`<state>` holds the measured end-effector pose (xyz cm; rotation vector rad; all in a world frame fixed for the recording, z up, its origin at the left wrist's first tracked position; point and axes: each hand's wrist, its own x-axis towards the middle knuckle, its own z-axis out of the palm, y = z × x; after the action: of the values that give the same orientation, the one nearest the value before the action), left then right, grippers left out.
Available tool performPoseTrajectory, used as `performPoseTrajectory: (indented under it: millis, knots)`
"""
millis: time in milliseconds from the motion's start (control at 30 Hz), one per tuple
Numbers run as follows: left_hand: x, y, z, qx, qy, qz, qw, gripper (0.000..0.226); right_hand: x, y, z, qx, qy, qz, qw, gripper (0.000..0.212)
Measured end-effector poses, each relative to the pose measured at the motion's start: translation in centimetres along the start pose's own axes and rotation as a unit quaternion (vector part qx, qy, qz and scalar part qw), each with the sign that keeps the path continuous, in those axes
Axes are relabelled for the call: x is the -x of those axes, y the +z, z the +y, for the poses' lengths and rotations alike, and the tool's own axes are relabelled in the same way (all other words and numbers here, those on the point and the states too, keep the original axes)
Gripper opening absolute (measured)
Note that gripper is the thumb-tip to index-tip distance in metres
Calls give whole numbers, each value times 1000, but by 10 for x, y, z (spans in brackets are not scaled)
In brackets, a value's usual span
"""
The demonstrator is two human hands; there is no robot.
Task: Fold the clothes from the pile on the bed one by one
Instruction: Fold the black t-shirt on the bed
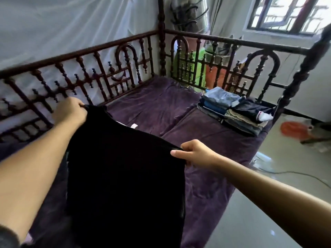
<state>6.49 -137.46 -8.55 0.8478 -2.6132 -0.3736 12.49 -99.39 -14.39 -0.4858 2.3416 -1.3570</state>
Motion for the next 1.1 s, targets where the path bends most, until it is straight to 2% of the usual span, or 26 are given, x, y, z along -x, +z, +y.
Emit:
performPoseTrajectory:
  millis: [100,300,567,733,867,933,1033,1100]
  knots:
    - [-1,62,60,-13,13,-62,998,30,-23,-39,66,19,61,40,997,52]
    - [-11,166,184,-18,75,-103,992,32,-76,-139,169,-17,160,115,980,42]
    - [-43,343,346,0,70,-147,987,33,-206,-278,338,-14,262,82,961,32]
    - [-51,455,425,30,46,-191,980,31,-276,-329,438,-41,330,94,938,22]
    - [-37,513,429,18,48,-232,971,34,-308,-336,507,-33,399,81,913,14]
    - [-13,521,405,7,31,-251,968,33,-311,-333,528,19,415,66,907,15]
    - [44,513,347,-17,-15,-292,956,28,-307,-314,532,181,368,2,912,28]
    - [90,498,308,-35,-62,-325,943,24,-297,-289,517,248,314,-63,914,26]
